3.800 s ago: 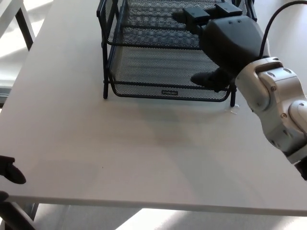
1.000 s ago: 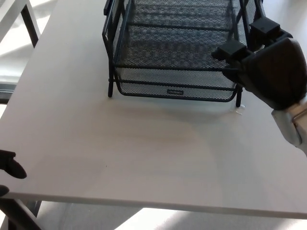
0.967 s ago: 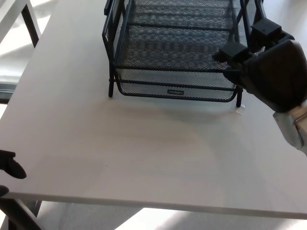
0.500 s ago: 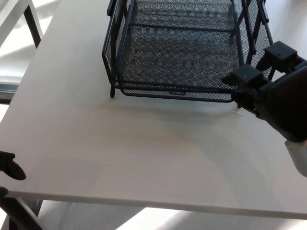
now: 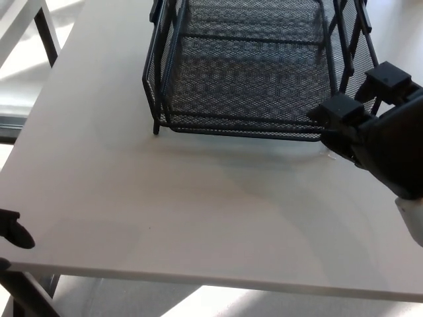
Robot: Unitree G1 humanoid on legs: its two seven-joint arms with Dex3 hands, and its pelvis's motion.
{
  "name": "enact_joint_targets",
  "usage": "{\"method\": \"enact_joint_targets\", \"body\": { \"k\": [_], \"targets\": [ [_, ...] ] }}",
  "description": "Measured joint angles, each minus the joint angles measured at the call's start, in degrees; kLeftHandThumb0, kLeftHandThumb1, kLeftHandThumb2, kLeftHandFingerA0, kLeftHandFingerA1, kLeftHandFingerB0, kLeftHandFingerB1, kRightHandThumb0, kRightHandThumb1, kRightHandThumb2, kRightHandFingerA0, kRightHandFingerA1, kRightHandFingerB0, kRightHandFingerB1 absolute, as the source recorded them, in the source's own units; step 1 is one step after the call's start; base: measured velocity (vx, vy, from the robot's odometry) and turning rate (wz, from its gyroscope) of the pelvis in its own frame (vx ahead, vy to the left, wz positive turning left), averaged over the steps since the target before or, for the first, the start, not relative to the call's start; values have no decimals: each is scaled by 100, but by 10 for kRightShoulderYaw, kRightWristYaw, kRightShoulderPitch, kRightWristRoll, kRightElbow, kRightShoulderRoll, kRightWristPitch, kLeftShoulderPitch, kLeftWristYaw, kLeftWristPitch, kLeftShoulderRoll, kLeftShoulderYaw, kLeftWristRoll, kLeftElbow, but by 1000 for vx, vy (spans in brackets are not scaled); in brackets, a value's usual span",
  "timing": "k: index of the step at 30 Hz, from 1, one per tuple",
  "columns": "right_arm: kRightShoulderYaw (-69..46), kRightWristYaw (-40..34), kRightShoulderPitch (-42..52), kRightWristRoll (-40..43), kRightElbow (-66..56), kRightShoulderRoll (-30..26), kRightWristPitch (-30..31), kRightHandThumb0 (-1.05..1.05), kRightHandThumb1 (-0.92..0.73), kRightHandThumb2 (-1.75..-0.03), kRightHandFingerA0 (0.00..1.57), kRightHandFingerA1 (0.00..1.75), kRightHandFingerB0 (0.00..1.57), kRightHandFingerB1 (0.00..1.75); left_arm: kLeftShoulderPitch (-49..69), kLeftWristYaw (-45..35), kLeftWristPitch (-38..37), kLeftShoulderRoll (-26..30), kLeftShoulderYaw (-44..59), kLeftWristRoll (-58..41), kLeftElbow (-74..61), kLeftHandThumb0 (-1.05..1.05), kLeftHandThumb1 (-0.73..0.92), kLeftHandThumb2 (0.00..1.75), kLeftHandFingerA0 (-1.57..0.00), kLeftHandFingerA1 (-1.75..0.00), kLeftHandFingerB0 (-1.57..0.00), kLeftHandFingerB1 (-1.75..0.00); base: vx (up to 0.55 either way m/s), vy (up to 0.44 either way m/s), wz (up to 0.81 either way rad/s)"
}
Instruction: The robot uses its right hand to grab the drawer kept on the middle of the desk and pull it out towards the robot
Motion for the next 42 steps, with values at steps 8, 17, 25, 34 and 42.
{"method": "enact_joint_targets", "body": {
  "k": [8,17,25,34,42],
  "targets": [
    [-19,56,20,1,-32,5,21,-59,-37,-79,0,33,0,33,0,0,0,0,0,0,1,-27,60,58,-73,-79,-80,-59,0,0,0],
    [-29,129,42,1,-87,6,57,-71,-34,-72,0,16,0,25,1,0,0,-1,0,0,1,-27,60,58,-73,-79,-79,-60,0,0,0],
    [-50,189,66,3,-137,4,80,-55,-48,-68,0,10,0,26,1,0,0,-1,0,0,2,-26,61,58,-74,-78,-78,-58,0,0,0],
    [-140,266,153,28,-237,-40,90,-62,-33,-70,0,15,0,32,9,0,0,-1,0,0,2,-26,60,57,-74,-80,-79,-59,0,0,0],
    [-282,309,272,74,-307,-76,88,-49,-50,-60,0,13,6,36,11,0,0,-1,1,0,0,-27,61,58,-72,-80,-78,-59,0,0,0]
  ]
}}
